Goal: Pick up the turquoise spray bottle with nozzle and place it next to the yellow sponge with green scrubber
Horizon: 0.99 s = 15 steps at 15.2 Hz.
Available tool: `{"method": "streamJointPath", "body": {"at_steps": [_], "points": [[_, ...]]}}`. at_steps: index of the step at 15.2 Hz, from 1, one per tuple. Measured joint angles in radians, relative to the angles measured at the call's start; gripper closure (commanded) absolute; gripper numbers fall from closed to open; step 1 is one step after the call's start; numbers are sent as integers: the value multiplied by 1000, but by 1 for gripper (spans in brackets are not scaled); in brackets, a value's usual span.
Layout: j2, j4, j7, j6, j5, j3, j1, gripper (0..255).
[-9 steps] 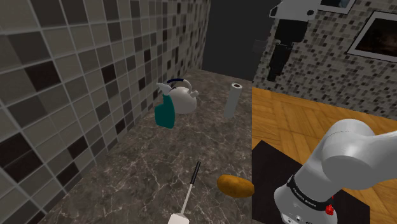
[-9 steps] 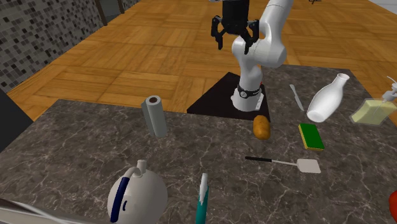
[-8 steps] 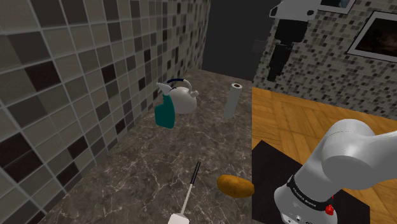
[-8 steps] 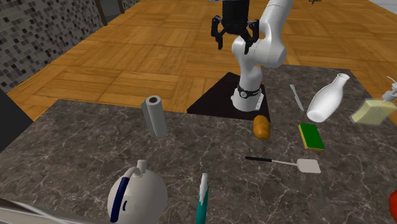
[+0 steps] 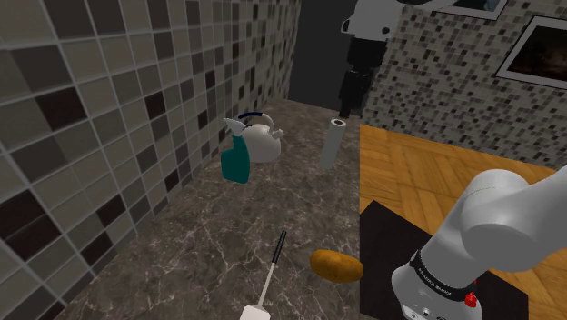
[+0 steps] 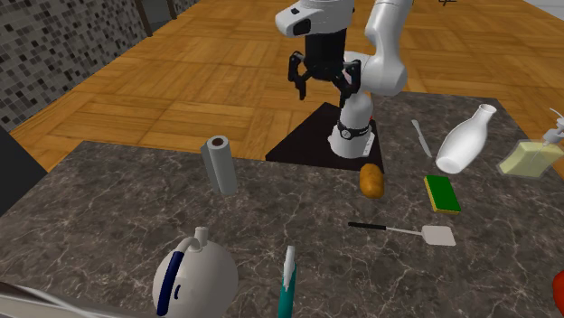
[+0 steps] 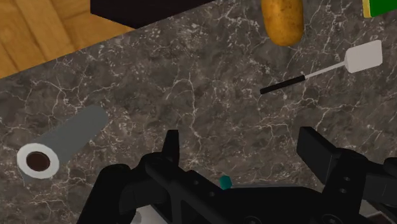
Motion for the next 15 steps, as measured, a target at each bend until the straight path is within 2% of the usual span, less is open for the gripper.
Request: {"method": "streamJointPath", "body": {"at_steps": [9,15], "points": [[307,139,-3,190,4,40,33,0],[525,313,-5,248,-9,61,50,0]]}}
